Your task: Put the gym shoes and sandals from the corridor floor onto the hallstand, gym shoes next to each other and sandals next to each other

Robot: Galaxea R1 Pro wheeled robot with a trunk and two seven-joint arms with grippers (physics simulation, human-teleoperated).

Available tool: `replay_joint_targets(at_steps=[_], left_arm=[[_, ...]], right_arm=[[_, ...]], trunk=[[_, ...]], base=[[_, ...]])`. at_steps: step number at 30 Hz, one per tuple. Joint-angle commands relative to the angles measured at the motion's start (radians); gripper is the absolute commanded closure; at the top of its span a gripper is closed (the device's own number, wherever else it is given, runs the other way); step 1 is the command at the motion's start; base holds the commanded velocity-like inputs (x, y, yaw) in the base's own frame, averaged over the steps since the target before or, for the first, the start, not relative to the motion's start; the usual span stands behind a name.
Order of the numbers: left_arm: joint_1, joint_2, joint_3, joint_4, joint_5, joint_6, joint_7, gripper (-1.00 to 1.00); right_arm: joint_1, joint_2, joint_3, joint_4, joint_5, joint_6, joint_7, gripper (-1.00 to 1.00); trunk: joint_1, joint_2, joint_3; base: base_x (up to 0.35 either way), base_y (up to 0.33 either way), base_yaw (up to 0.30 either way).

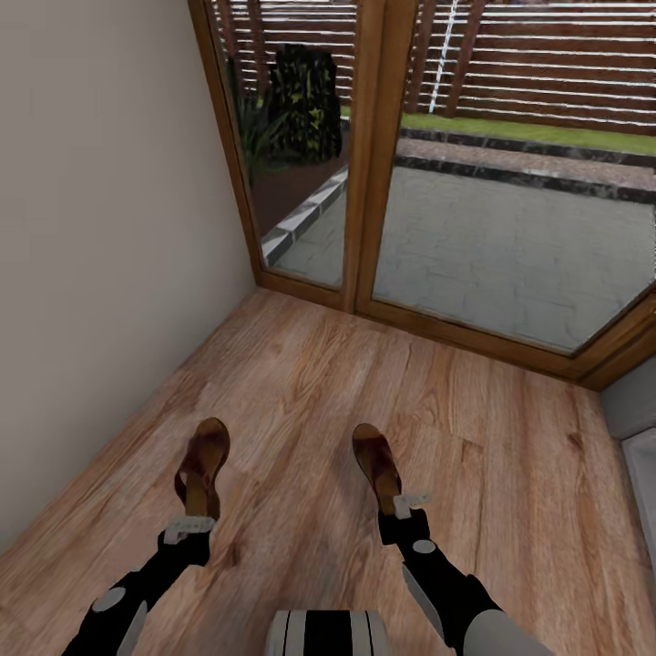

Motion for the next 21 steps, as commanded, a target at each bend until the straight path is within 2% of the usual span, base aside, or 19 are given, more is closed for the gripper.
replay_joint_targets(at_steps=[1, 4, 7, 10, 11, 16, 21], left_arm=[[0.011, 0.022, 0.035, 0.034, 0.0, -0.003, 0.022, 1.0], [0.016, 0.038, 0.044, 0.096, 0.0, -0.013, 0.049, 1.0], [0.017, 0.044, 0.049, 0.182, 0.0, -0.067, 0.082, 1.0], [0.018, 0.045, 0.051, 0.237, 0.0, -0.125, 0.103, 1.0], [0.018, 0.044, 0.051, 0.274, 0.0, -0.163, 0.119, 1.0], [0.018, 0.039, 0.049, 0.37, 0.0, -0.242, 0.164, 1.0], [0.018, 0.039, 0.048, 0.434, 0.002, -0.285, 0.188, 1.0]], right_arm=[[0.0, -0.005, 0.007, 0.001, -0.002, -0.013, -0.007, 1.0], [0.003, -0.015, 0.007, 0.006, -0.001, -0.053, -0.008, 1.0], [0.02, -0.039, 0.007, 0.008, -0.001, -0.135, -0.012, 1.0], [0.037, -0.052, 0.007, 0.015, -0.001, -0.18, -0.013, 1.0], [0.05, -0.06, 0.007, 0.024, -0.002, -0.202, -0.013, 1.0], [0.09, -0.075, 0.007, 0.056, -0.003, -0.251, -0.014, 1.0], [0.142, -0.094, 0.006, 0.083, -0.005, -0.329, -0.015, 1.0]], trunk=[[-0.001, 0.0, 0.005], [-0.002, 0.001, 0.02], [-0.003, 0.001, 0.037], [-0.005, 0.002, 0.053], [-0.005, 0.002, 0.058], [-0.007, 0.004, 0.085], [-0.01, 0.005, 0.112]], base=[[0.0, 0.0, -0.085], [0.0, 0.0, -0.105], [0.0, 0.0, -0.118], [0.0, 0.0, -0.122], [0.0, 0.0, -0.124], [0.0, 0.0, -0.124], [0.0, 0.0, -0.125]])
